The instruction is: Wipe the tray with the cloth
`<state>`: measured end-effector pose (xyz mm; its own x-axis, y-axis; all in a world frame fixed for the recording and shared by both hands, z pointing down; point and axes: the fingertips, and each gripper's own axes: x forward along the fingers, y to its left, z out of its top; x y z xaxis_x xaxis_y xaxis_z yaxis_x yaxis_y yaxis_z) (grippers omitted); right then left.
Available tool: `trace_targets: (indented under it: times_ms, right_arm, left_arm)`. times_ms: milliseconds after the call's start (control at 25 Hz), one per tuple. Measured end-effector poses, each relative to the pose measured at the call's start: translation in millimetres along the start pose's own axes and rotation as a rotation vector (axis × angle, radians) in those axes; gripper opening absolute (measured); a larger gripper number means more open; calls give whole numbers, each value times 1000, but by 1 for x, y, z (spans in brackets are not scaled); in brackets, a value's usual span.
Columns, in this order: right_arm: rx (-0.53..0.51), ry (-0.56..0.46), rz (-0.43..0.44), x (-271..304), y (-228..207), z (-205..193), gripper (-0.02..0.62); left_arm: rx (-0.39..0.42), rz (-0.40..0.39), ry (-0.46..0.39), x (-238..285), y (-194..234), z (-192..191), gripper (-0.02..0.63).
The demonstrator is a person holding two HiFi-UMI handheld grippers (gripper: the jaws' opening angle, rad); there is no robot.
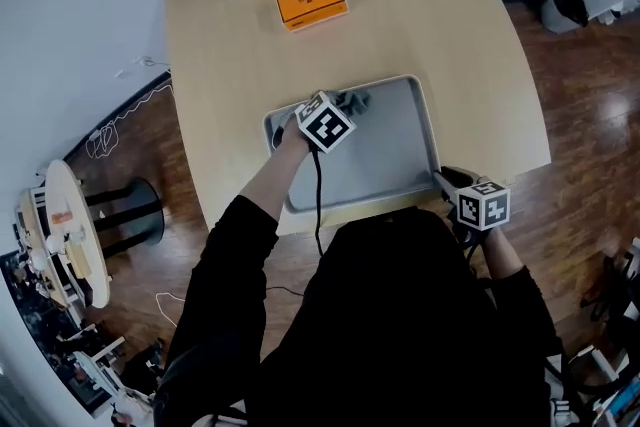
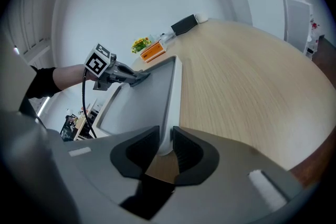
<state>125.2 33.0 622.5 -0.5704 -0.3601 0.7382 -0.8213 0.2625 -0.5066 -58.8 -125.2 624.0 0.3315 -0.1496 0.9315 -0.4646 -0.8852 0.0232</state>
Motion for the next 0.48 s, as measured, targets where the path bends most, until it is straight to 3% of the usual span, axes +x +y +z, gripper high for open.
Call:
trace_targets:
  times_ms: [240, 480]
  right_arm:
    - [21, -15, 16, -4, -4, -1, 84]
    - [5, 8, 9, -6, -5, -2, 84]
  left_arm:
    - [-36, 27, -9, -1, 0, 4, 8]
    - [0, -87, -32, -11, -82, -32, 8]
